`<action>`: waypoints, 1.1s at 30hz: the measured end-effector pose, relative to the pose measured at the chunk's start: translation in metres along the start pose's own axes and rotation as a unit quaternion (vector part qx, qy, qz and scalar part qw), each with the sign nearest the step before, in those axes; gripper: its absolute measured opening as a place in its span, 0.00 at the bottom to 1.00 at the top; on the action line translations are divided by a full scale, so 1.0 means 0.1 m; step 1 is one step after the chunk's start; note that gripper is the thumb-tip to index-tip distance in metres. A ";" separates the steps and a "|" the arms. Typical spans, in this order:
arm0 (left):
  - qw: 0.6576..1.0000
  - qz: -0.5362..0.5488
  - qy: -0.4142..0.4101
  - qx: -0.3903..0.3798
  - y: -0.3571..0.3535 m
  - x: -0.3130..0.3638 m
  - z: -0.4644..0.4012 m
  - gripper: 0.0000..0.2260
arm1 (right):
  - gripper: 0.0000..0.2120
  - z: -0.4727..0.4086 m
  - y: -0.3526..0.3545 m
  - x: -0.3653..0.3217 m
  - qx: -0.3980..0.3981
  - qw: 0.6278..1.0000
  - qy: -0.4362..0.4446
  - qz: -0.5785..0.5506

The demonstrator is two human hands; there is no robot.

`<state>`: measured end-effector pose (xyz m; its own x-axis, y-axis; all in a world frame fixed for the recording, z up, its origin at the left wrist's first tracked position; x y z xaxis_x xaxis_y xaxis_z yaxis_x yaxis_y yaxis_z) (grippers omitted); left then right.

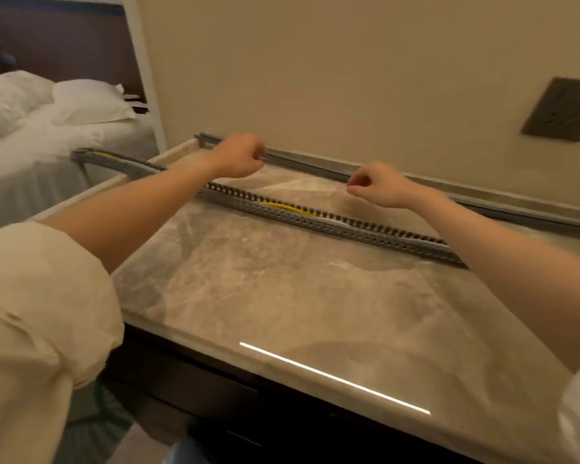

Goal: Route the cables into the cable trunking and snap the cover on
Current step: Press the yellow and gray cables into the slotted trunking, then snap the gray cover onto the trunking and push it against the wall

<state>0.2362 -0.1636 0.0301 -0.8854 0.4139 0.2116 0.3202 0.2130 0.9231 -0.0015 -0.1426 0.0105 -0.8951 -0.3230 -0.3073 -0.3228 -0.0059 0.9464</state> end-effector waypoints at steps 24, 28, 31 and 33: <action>0.965 -0.089 -0.190 -0.160 -1.14 1.96 -0.89 0.28 | 0.09 1.02 0.52 1.85 0.059 0.983 -0.172 0.041; 0.961 -0.094 -0.185 -0.180 -1.21 1.97 -0.87 0.27 | 0.06 1.03 0.50 1.80 0.051 0.987 -0.155 0.005; 0.956 -0.094 -0.189 -0.204 -1.26 1.96 -0.82 0.20 | 0.07 1.04 0.47 1.76 0.040 0.989 -0.142 0.005; 0.958 -0.095 -0.204 -0.179 -1.23 1.96 -0.81 0.14 | 0.06 1.04 0.48 1.77 0.057 0.988 -0.139 0.015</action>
<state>-0.0040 -0.1801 -0.0156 -0.6871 0.7250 -0.0480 -0.0348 0.0331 0.9988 -0.2077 -0.1015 -0.0085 -0.9499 -0.0477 -0.3090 -0.3125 0.1123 0.9433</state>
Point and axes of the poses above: each hand's wrist, its own z-axis away from the middle knuckle, its own y-axis out of the back of the hand, x = y × z, the point moved 7 cm from there along -z, towards the middle knuckle, and after that the axes turned 6 degrees about -y, right-handed, at the moved point
